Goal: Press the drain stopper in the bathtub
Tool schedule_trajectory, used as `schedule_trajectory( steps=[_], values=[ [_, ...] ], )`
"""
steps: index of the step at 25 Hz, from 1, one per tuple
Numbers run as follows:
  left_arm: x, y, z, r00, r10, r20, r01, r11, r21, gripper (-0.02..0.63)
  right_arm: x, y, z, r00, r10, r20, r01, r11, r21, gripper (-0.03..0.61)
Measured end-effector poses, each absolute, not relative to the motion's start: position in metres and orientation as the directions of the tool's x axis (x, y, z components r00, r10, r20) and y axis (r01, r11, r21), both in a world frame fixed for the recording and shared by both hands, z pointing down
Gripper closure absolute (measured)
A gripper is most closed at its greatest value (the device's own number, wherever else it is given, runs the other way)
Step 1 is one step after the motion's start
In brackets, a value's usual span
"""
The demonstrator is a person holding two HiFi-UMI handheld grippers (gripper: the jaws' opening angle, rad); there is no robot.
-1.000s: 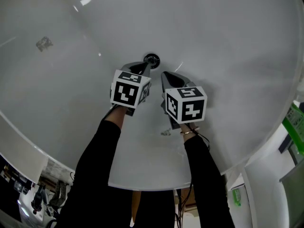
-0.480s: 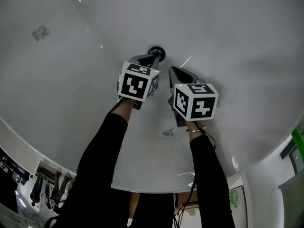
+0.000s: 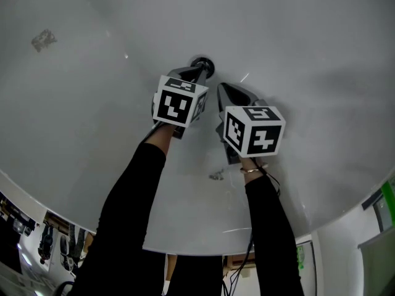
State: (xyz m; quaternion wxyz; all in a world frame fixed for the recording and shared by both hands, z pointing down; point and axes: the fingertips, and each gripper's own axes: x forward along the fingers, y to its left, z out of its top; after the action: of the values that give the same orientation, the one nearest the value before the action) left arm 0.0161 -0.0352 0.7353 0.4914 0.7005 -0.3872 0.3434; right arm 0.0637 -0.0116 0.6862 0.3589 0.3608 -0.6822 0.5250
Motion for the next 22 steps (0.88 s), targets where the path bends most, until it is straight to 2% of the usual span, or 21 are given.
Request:
schedule_trajectory(
  steps=[22],
  values=[
    [0.020,-0.031,0.765,0.441,-0.170,0.881,-0.894,-0.173,0.413,0.606,0.060,-0.009,0.691,-0.494,-0.104,0.863,-0.862,0.184,-0.472,0.577]
  ],
)
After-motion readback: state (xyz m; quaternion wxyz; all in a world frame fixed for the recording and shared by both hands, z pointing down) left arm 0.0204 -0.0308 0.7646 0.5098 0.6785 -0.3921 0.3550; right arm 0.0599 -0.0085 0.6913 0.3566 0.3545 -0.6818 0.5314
